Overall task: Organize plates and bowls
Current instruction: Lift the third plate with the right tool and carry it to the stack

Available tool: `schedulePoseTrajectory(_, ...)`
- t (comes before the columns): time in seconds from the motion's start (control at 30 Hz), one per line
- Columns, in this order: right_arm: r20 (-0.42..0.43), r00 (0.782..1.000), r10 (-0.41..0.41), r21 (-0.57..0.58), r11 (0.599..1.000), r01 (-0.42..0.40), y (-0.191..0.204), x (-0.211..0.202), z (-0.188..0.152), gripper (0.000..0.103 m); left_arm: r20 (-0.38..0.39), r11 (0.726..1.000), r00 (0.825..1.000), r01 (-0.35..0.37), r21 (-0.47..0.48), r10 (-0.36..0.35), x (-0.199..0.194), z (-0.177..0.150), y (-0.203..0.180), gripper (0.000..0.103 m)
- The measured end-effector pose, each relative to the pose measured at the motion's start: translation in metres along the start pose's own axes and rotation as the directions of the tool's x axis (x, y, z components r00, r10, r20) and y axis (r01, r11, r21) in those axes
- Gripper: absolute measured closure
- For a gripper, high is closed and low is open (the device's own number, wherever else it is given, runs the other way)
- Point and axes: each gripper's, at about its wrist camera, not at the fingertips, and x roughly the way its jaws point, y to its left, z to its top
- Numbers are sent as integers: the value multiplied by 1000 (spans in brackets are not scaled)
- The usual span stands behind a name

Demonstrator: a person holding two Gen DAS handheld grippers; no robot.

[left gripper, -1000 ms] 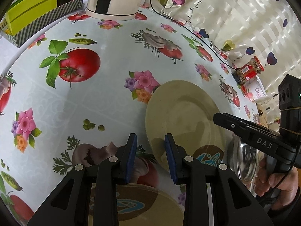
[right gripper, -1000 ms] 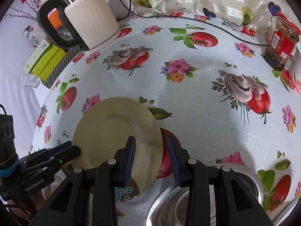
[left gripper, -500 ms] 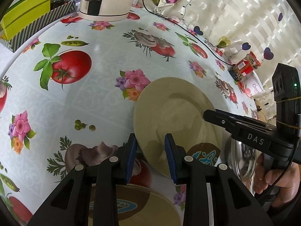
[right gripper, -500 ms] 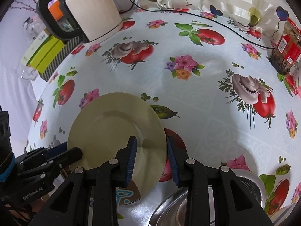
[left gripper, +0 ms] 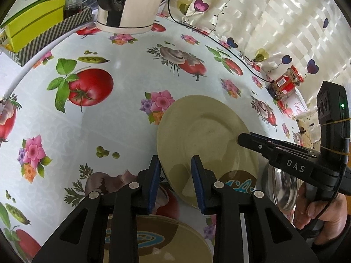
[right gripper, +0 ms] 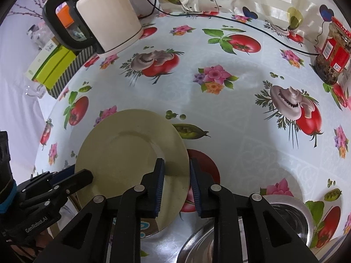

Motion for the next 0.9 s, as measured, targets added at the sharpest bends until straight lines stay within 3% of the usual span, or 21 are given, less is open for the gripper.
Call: schedulePoseTrajectory(0.9, 52, 998, 24, -28, 999, -22, 36, -39, -15, 80, 40, 1000, 999, -16, -5, 16, -51, -22, 8, 73)
